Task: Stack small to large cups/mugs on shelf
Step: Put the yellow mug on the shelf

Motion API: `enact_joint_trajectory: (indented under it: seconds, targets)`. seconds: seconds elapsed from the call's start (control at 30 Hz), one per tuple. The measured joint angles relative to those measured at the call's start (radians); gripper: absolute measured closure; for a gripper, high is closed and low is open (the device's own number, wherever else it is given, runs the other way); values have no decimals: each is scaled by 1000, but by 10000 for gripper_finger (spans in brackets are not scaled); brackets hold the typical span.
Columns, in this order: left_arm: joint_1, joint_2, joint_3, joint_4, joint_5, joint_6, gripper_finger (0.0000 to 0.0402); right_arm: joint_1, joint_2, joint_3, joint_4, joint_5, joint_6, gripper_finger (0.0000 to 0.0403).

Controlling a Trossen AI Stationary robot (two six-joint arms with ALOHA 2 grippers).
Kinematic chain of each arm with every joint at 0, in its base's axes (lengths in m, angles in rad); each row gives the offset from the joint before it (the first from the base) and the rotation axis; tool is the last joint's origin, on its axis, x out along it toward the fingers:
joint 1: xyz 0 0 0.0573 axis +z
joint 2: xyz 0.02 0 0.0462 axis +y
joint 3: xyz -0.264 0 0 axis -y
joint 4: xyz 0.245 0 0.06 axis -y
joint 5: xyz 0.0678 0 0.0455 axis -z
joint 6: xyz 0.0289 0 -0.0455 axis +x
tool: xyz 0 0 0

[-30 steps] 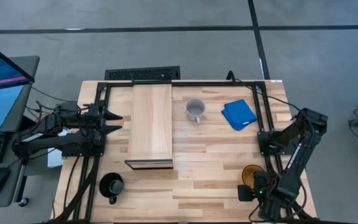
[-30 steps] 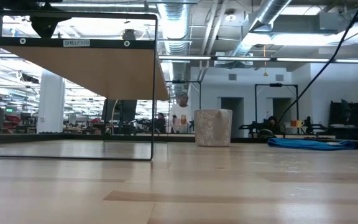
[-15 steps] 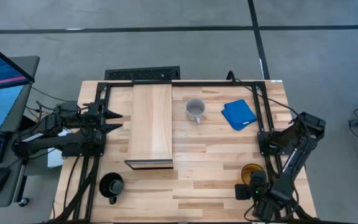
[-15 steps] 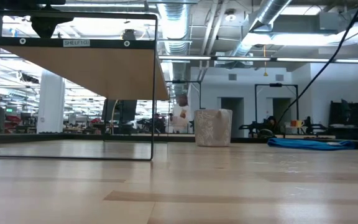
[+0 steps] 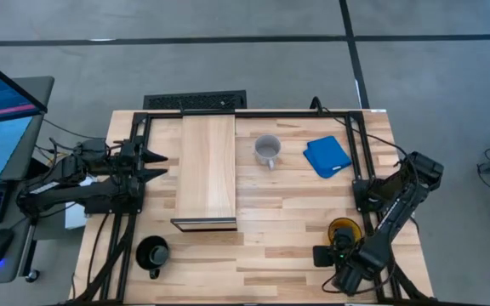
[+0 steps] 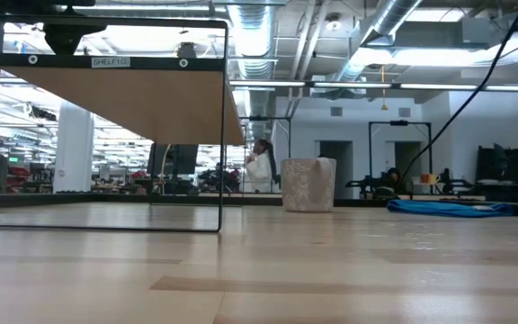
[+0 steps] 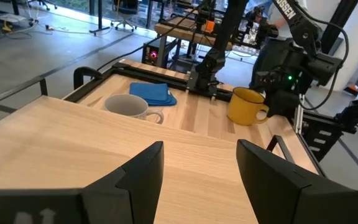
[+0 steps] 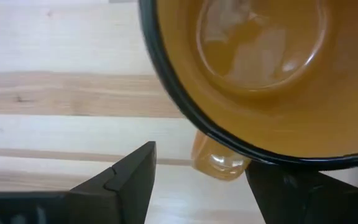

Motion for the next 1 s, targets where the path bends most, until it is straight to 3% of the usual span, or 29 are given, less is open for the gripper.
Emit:
enact_joint_trajectory:
  seconds: [0.3,1.0]
  targets:
    - [0,0,0,0,0,0,208,-27,0,0,5,1,-143,143]
    - [0,0,0,0,-5,-1,208,-121,0,0,-22,3,-103,143]
